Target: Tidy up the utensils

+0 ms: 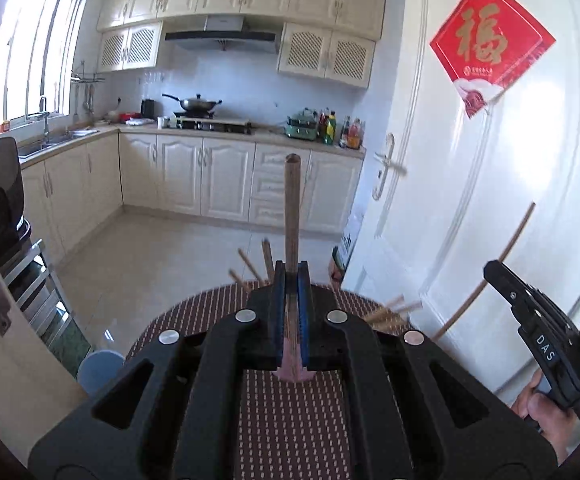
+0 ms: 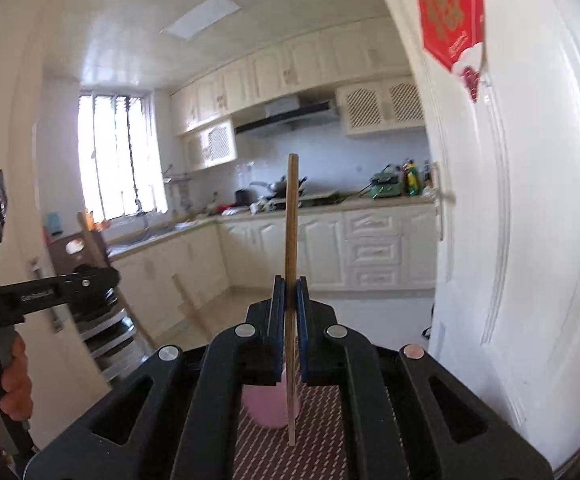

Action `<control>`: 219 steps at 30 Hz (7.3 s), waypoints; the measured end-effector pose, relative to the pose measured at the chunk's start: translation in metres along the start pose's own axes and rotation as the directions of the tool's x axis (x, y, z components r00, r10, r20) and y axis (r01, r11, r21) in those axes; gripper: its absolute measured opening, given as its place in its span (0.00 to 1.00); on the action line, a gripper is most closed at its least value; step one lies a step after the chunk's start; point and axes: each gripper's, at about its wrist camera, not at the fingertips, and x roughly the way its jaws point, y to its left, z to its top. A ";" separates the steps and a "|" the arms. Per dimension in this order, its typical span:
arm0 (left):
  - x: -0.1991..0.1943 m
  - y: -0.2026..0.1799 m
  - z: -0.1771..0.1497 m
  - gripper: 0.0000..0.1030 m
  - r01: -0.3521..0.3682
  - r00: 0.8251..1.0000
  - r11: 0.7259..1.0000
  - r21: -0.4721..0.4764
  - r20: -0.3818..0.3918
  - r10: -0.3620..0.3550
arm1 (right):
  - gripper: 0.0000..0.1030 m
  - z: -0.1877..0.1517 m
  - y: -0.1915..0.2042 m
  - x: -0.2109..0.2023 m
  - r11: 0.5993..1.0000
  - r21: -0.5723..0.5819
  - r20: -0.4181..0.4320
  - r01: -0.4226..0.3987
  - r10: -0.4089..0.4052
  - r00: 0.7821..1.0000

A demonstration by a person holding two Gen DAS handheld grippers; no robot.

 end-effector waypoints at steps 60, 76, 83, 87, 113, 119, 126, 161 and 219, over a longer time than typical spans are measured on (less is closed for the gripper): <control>0.043 -0.006 -0.031 0.71 -0.161 0.979 0.985 0.058 0.136 0.152 | 0.04 -0.008 0.004 0.101 0.989 0.008 -0.036 -0.149 0.149 0.988; 0.031 0.000 -0.035 0.76 -0.240 0.948 0.968 0.067 0.231 0.220 | 0.05 -0.016 0.015 0.107 0.985 -0.076 -0.058 -0.152 0.148 0.987; 0.030 0.002 -0.039 0.80 -0.247 0.943 0.967 0.064 0.246 0.225 | 0.06 -0.018 0.014 0.106 0.985 -0.072 -0.039 -0.154 0.151 0.988; 0.029 0.002 -0.040 0.82 -0.247 0.943 0.967 0.064 0.244 0.225 | 0.06 -0.019 0.016 0.106 0.985 -0.088 -0.039 -0.150 0.147 0.988; 0.017 0.020 -0.038 0.87 -0.279 0.936 0.959 0.043 0.237 0.261 | 0.04 -0.011 0.032 0.127 0.990 -0.081 -0.128 -0.116 0.105 0.986; 0.023 0.023 -0.042 0.87 -0.286 0.938 0.957 0.042 0.218 0.271 | 0.04 -0.015 0.037 0.139 0.990 -0.094 -0.204 -0.109 0.088 0.975; 0.020 0.021 -0.042 0.88 -0.284 0.938 0.958 0.041 0.220 0.269 | 0.07 -0.014 0.038 0.124 0.988 -0.088 -0.170 -0.125 0.108 0.980; -0.116 -0.009 -0.073 0.92 -0.283 0.905 0.956 0.077 0.352 0.239 | 0.85 -0.008 0.063 -0.049 0.989 -0.145 0.094 0.007 0.007 0.996; -0.163 -0.022 -0.124 0.93 -0.307 0.897 0.949 0.071 0.356 0.263 | 0.92 -0.050 0.075 -0.113 0.985 -0.152 0.079 0.085 -0.073 0.994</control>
